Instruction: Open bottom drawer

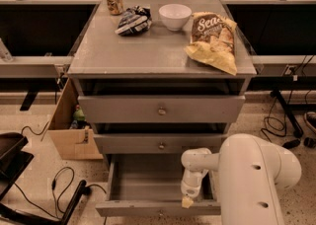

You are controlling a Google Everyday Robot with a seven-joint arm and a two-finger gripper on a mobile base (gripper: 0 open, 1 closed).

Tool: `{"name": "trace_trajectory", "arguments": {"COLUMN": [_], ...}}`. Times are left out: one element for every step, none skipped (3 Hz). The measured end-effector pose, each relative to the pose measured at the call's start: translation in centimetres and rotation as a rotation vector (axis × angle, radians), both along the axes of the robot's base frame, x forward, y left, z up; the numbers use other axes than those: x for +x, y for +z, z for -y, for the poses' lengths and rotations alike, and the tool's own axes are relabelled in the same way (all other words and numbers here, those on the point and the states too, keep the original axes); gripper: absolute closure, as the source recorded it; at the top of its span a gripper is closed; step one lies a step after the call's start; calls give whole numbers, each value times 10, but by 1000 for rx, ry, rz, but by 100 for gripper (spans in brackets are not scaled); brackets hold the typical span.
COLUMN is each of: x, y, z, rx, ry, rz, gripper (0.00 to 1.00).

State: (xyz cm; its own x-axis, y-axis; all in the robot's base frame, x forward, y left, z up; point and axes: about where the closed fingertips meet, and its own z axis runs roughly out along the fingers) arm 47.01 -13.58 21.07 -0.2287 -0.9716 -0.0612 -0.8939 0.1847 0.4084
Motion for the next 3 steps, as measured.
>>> {"name": "trace_trajectory", "arguments": {"x": [2, 3, 3], "y": [3, 3, 3], "z": [-2, -3, -3], "rx": [1, 1, 1], "ry": [-6, -6, -6], "rz": [-6, -6, -6], "gripper": [100, 100, 82]}}
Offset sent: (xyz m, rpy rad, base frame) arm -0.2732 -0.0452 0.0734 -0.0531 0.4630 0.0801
